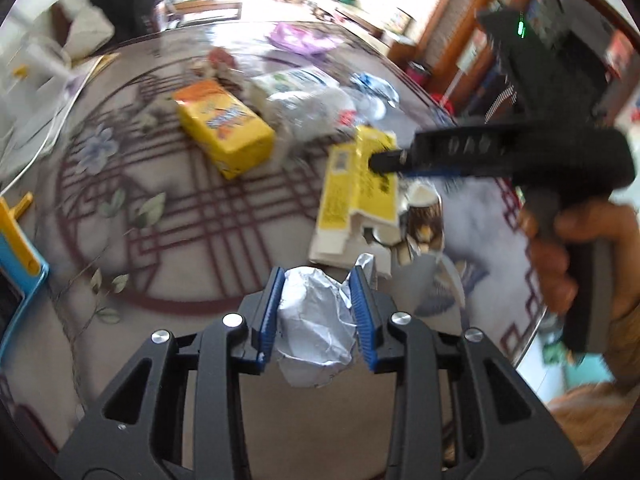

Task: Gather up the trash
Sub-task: 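Grasp the white crumpled plastic wrapper with the left tool, then grasp the yellow medicine box with the right tool and lift it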

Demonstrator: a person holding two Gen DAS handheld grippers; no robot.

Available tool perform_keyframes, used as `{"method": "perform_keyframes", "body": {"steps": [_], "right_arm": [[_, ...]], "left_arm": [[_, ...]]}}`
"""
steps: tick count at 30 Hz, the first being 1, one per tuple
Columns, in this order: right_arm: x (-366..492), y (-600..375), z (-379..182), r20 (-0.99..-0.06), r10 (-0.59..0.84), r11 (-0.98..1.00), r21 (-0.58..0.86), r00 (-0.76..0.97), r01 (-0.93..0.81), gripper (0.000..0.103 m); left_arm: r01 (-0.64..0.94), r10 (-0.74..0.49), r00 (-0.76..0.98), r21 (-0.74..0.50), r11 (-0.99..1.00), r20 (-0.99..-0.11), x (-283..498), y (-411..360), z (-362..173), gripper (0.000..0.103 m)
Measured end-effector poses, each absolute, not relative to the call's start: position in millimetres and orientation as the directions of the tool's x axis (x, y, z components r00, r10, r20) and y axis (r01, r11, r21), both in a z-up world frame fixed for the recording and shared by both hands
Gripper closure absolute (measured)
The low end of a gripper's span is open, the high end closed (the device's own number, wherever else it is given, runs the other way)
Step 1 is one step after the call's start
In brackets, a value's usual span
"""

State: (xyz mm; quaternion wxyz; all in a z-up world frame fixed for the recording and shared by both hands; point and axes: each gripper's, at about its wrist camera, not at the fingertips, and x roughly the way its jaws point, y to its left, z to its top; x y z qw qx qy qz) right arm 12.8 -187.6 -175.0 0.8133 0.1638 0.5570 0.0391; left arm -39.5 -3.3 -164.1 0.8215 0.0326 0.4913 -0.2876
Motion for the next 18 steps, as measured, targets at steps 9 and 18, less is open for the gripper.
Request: {"method": "perform_keyframes", "body": {"steps": [9, 18], "right_arm": [[34.0, -160.6, -182.7, -0.911, 0.220, 0.963, 0.259, 0.350, 0.071, 0.034], [36.5, -148.5, -188.0, -0.910, 0.246, 0.961, 0.273, 0.333, 0.036, 0.081]], "left_arm": [[0.366, -0.418, 0.363, -0.285, 0.886, -0.833, -23.7, 27.6, -168.3, 0.070], [0.278, -0.394, 0.402, -0.300, 0.913, -0.827, -15.1, 51.7, -167.5, 0.069]]}}
